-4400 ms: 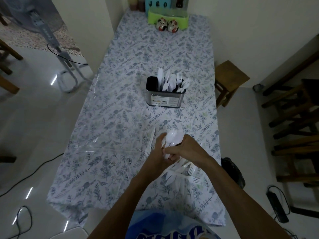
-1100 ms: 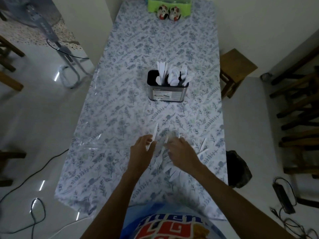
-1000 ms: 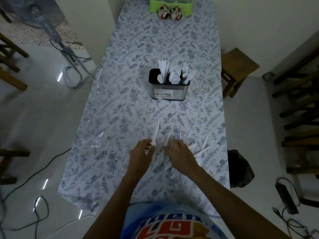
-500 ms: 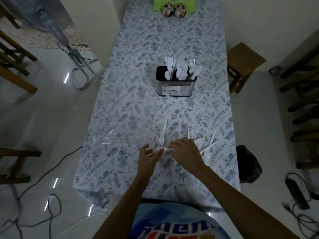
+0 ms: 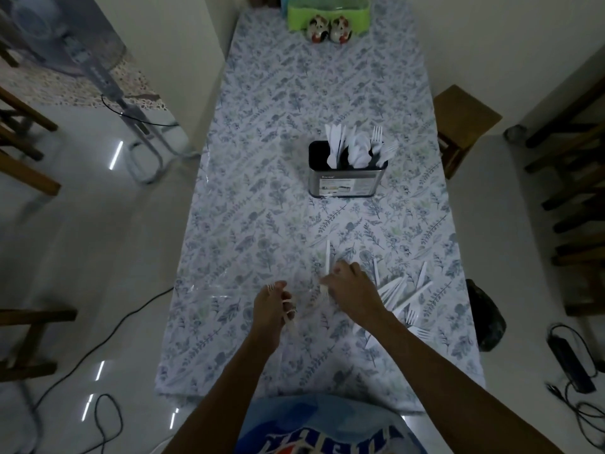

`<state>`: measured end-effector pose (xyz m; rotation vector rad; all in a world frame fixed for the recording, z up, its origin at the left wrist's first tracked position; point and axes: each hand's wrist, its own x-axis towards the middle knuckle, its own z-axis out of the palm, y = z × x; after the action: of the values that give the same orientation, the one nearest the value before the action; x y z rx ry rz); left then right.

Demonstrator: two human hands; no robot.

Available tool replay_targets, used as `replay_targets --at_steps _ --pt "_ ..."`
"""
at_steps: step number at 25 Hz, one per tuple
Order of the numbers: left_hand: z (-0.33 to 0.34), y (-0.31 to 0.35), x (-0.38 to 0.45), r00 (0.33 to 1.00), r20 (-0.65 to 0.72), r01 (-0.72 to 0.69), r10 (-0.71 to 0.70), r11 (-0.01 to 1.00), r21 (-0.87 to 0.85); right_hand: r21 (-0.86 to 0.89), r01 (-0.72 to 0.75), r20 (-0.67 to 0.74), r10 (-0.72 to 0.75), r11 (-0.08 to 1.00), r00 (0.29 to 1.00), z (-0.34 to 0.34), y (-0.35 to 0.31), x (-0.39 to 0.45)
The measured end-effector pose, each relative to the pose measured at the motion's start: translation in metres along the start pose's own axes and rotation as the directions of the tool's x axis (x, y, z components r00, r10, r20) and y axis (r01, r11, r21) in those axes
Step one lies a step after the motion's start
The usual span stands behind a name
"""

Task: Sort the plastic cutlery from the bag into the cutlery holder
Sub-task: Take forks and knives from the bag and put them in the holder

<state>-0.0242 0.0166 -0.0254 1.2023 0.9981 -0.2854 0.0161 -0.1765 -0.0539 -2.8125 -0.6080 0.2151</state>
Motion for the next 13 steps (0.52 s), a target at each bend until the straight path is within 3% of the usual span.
replay_targets --at_steps 3,5,7,9,11,12,13 --pt "0.000 0.015 0.009 0.974 0.139 -0.207 0.179 0.950 0.232 0.055 0.033 -0.091 -0.027 0.998 0.996 0.000 -0.010 -0.001" --pt "0.004 0.024 0.012 0.917 0.291 -0.381 0.273 0.816 0.435 0.320 -0.039 -0.147 0.090 0.947 0.985 -0.009 -0.025 -0.004" --pt "0.013 0.034 0.008 0.877 0.391 -0.455 0.280 0.745 0.487 0.652 -0.149 -0.136 0.308 0.744 0.942 -0.019 -0.043 -0.009" --pt "0.020 0.040 0.005 0.847 0.483 -0.445 0.224 0.795 0.412 0.843 -0.193 -0.069 0.457 0.502 0.887 -0.026 -0.057 -0.014" --pt "0.022 0.038 0.006 0.798 0.575 -0.477 0.179 0.771 0.421 0.936 -0.240 0.061 0.553 0.258 0.831 -0.026 -0.063 -0.022" --pt "0.021 0.034 0.005 0.776 0.609 -0.500 0.164 0.749 0.435 0.950 -0.254 0.112 0.562 0.181 0.819 -0.026 -0.066 -0.025" --pt "0.020 0.029 0.003 0.759 0.630 -0.514 0.161 0.743 0.429 0.951 -0.253 0.122 0.533 0.179 0.838 -0.027 -0.068 -0.027"
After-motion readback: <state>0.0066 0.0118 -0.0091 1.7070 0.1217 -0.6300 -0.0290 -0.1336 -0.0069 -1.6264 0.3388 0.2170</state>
